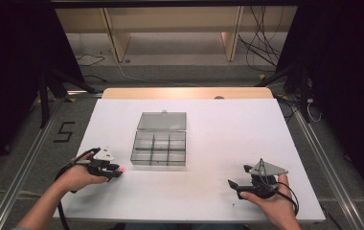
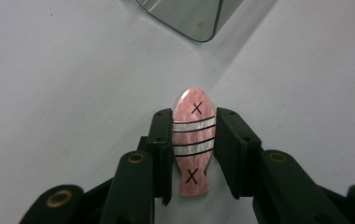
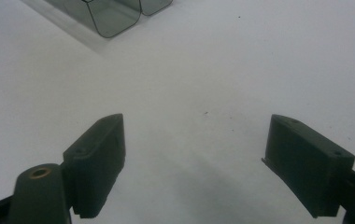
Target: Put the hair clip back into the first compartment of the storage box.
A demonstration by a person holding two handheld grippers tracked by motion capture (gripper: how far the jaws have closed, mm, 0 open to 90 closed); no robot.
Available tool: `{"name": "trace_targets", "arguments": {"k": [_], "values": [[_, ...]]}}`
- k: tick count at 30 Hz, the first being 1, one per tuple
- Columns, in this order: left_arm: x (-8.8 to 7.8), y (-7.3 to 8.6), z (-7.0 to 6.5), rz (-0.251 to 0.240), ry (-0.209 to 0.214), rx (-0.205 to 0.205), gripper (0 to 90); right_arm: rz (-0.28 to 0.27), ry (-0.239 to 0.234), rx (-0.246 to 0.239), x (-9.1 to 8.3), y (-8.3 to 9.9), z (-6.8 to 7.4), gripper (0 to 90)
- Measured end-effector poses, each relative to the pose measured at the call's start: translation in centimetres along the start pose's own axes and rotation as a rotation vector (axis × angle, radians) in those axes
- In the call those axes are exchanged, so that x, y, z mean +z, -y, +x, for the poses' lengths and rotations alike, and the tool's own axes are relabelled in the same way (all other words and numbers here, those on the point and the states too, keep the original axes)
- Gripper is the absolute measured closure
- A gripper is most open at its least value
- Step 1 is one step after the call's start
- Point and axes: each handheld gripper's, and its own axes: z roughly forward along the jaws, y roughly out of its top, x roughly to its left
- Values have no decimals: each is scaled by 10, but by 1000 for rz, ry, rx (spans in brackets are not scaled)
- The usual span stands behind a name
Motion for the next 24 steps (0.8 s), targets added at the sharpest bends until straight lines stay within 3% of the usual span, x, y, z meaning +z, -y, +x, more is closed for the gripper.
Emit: {"name": "trace_targets", "arguments": {"k": [8,24], "values": [[-1,8,-6,-52,-45,-31,676,4,0,1,1,0,0,213],[-2,12,-6,-83,-43,-66,681,4,2,3,1,0,0,216]]}}
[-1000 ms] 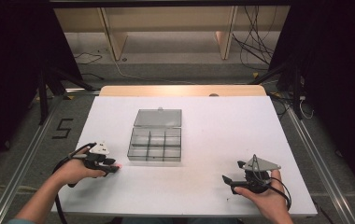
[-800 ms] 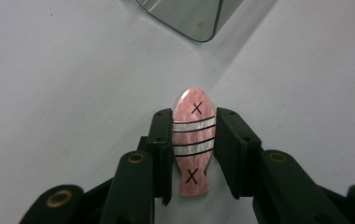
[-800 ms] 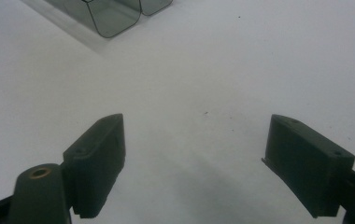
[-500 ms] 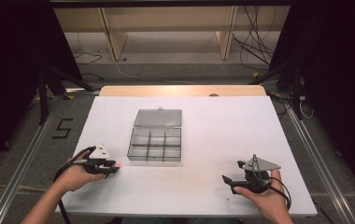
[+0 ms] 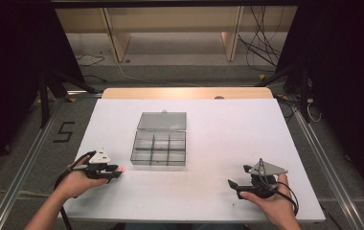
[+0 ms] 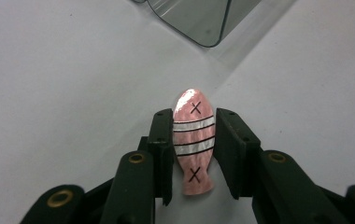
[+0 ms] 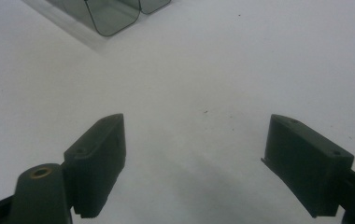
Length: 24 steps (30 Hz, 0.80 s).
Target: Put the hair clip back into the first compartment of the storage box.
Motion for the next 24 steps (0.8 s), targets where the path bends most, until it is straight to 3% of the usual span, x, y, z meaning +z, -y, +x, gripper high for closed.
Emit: {"name": "trace_targets", "arguments": {"k": [7,12,24], "values": [[0,-1,-1,11,-6,7,681,2,0,3,0,0,0,217],[0,0,-1,0,-6,-14,681,2,0,1,0,0,0,218],[0,-2,-4,12,-25,25,682,2,0,3,0,0,0,219]]}}
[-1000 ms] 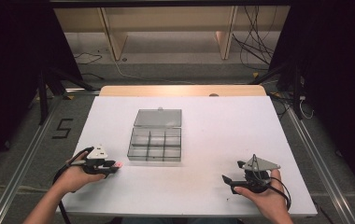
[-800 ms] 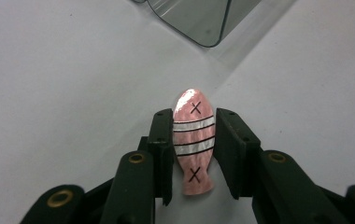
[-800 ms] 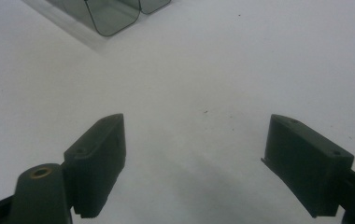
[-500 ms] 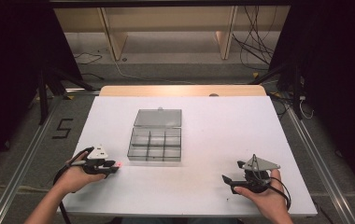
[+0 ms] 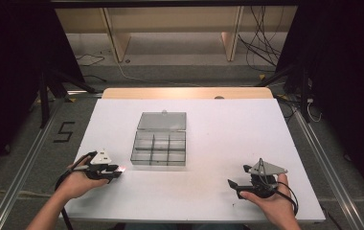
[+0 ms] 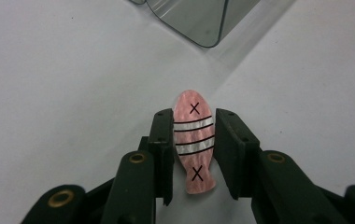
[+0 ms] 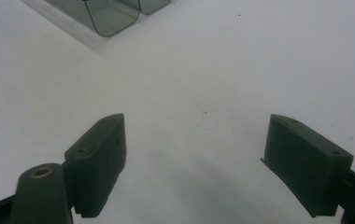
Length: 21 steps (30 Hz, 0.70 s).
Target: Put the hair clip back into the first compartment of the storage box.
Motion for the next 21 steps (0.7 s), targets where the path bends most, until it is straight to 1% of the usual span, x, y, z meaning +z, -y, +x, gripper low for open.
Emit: {"name": "trace_targets", "arguments": {"k": [7,12,13,14,15,16,17,18,21], "values": [[0,-1,-1,3,-2,13,683,-1,-1,1,0,0,0,219],[0,-1,-1,0,1,7,684,-1,-2,0,0,0,0,219],[-1,-1,-1,-4,1,7,735,-2,-2,0,0,0,0,219],[-2,-2,0,-31,5,-7,735,-2,-2,0,0,0,0,219],[-4,-2,1,-40,-1,-9,814,-3,-1,1,0,0,0,219],[-3,-3,0,-8,-30,42,814,-3,-1,1,0,0,0,219],[-1,-3,-2,29,-36,81,792,-2,-1,1,0,0,0,219],[1,-3,-4,37,-43,99,801,-1,-2,2,0,0,0,219],[0,-2,-3,29,-41,71,799,-3,-4,-3,0,0,0,219]]}}
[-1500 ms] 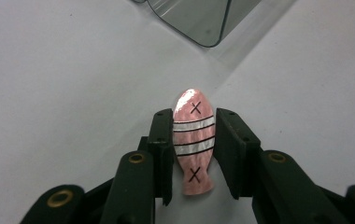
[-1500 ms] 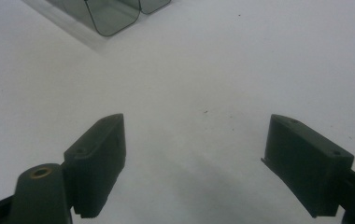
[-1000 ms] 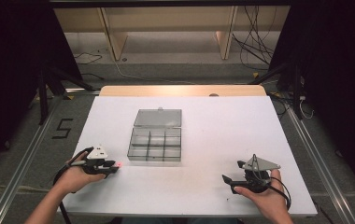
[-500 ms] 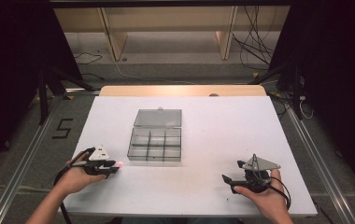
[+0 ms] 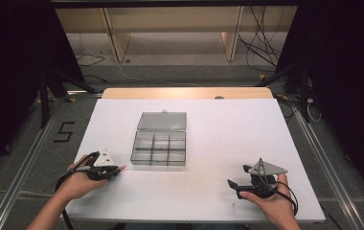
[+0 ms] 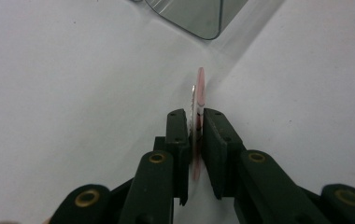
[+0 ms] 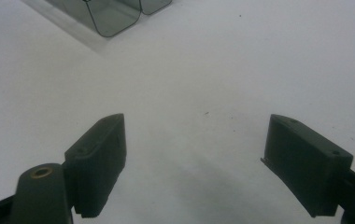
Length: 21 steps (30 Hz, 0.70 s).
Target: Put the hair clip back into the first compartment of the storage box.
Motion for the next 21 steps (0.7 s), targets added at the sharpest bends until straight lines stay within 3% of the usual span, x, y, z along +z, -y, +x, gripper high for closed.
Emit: {"name": "trace_targets", "arguments": {"k": [4,6,21], "values": [[0,3,3,-14,21,-55,808,-1,1,1,0,0,0,219],[0,3,4,-14,27,-60,824,3,1,2,0,0,0,219],[-3,-1,3,-9,11,-40,842,0,2,2,0,0,0,221]]}}
